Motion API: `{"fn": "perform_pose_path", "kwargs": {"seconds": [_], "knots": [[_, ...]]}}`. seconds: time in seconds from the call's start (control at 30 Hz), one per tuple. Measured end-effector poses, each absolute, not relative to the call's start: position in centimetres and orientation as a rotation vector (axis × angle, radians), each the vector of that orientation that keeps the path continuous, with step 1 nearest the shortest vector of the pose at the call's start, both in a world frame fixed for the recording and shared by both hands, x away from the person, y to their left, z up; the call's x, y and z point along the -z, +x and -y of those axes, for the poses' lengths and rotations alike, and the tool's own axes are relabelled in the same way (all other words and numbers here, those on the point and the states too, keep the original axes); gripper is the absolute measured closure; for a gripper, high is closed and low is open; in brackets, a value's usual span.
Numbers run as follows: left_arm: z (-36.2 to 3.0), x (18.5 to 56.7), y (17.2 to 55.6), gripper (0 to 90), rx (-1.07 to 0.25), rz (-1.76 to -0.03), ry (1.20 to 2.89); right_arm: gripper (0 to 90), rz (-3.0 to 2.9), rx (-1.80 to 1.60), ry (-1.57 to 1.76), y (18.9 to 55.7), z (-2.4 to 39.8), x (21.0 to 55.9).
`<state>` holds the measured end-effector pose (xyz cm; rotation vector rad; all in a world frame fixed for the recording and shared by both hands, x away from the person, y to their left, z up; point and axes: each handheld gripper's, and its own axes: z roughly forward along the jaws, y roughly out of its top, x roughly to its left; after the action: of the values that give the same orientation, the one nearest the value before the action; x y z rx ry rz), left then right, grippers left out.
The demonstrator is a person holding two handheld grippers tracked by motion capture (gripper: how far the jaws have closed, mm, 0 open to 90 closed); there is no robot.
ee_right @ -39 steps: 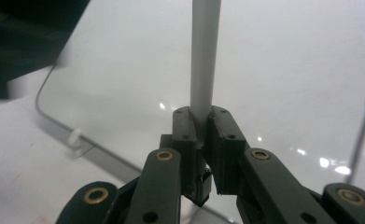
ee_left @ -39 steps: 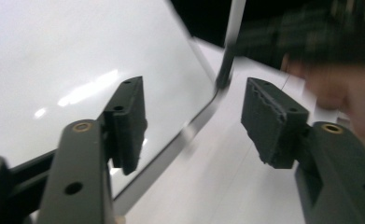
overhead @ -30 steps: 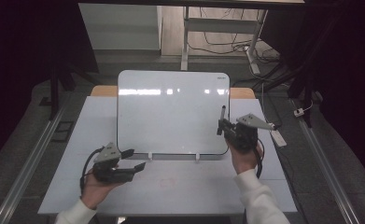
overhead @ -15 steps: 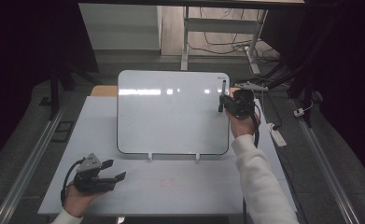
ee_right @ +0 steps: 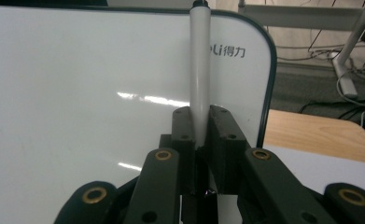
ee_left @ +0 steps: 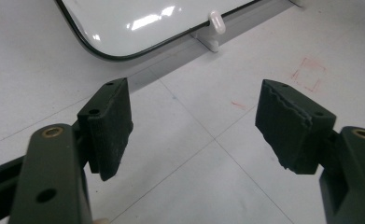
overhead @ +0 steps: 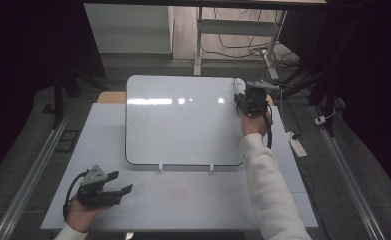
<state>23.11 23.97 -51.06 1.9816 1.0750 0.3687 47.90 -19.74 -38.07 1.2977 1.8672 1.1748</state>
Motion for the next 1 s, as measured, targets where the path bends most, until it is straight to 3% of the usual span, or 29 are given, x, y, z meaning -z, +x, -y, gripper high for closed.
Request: {"fn": "perform_pose_path", "kwargs": {"seconds": [0.57,0.67,1.0], "knots": [[-23.7,51.2,22.9,27.4,-0.377,-1.078,1.983,77.7,-1.888,-1.212,1.218,48.3,21.2,38.1],[-23.7,51.2,22.9,27.4,-0.375,-1.076,1.984,68.4,-1.889,-1.214,1.196,48.1,21.2,38.0],[-23.9,51.3,23.0,26.8,-0.371,-1.074,1.982,53.4,-1.949,-1.282,1.045,44.7,21.9,37.7]]}}
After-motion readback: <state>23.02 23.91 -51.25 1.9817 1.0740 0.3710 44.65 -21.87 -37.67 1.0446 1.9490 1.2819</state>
